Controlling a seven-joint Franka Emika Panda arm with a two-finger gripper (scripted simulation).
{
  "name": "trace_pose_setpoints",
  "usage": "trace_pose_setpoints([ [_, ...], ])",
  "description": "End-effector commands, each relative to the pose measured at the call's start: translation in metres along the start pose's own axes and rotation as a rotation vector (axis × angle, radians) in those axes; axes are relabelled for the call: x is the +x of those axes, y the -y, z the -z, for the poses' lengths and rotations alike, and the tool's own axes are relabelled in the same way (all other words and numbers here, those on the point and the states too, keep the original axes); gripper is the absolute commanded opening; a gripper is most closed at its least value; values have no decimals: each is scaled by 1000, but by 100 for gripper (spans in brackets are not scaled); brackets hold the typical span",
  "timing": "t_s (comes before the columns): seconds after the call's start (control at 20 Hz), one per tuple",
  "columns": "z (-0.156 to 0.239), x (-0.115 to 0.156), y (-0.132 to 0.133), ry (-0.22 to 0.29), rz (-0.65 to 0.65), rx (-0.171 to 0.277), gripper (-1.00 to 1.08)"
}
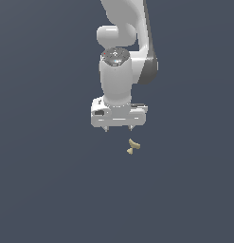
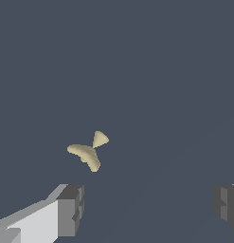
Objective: Pick up the object and move it to a goal position.
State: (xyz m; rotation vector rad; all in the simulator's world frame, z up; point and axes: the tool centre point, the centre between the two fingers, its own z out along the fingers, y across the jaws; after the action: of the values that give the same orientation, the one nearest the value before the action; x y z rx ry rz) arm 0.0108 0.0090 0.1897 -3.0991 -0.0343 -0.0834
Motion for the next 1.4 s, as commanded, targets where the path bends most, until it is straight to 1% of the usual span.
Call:
trace_pose_setpoints([
  [0.0, 0, 0, 0, 0, -2, 0, 100],
  [0.3, -6, 1, 4, 3, -39, -1, 100],
  [0.6, -19, 2, 12, 10, -116, -4, 100],
  [1.35, -72, 3, 45, 33, -431, -28, 100],
])
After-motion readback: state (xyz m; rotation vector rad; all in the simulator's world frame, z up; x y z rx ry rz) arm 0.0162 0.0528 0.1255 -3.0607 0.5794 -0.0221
